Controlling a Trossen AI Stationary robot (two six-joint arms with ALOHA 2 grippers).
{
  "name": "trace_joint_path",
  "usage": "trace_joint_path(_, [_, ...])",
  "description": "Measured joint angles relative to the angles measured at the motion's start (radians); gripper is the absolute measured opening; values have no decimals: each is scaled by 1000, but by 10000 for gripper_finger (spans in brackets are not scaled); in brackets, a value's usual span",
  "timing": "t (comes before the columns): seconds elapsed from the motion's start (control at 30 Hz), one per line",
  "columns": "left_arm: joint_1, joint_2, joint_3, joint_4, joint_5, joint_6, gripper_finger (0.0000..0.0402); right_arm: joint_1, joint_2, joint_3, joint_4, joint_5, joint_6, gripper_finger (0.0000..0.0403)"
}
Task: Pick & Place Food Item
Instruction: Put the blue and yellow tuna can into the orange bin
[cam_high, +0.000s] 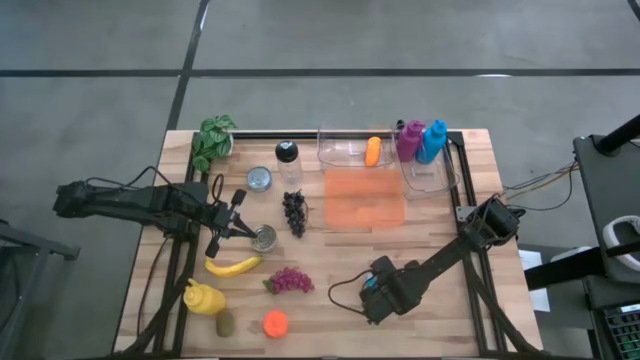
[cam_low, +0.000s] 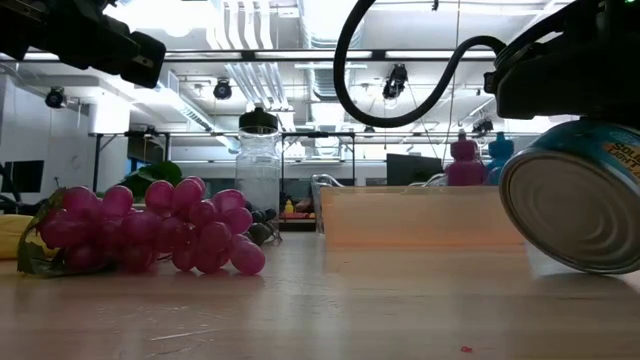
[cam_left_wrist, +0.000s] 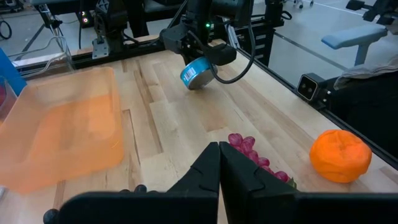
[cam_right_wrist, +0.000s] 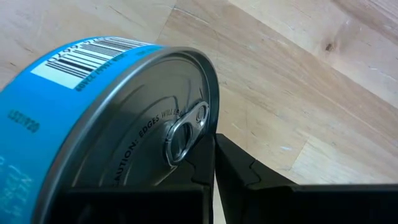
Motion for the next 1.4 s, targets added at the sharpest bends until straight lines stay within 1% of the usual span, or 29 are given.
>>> trace_joint_path(1.23, [0, 0, 0, -3, 0, -3, 6, 0, 1, 0, 5, 0, -3, 8])
trace_joint_path(1.4, [0, 0, 0, -2, 0, -3, 6, 0, 2, -1, 6, 20, 3, 9])
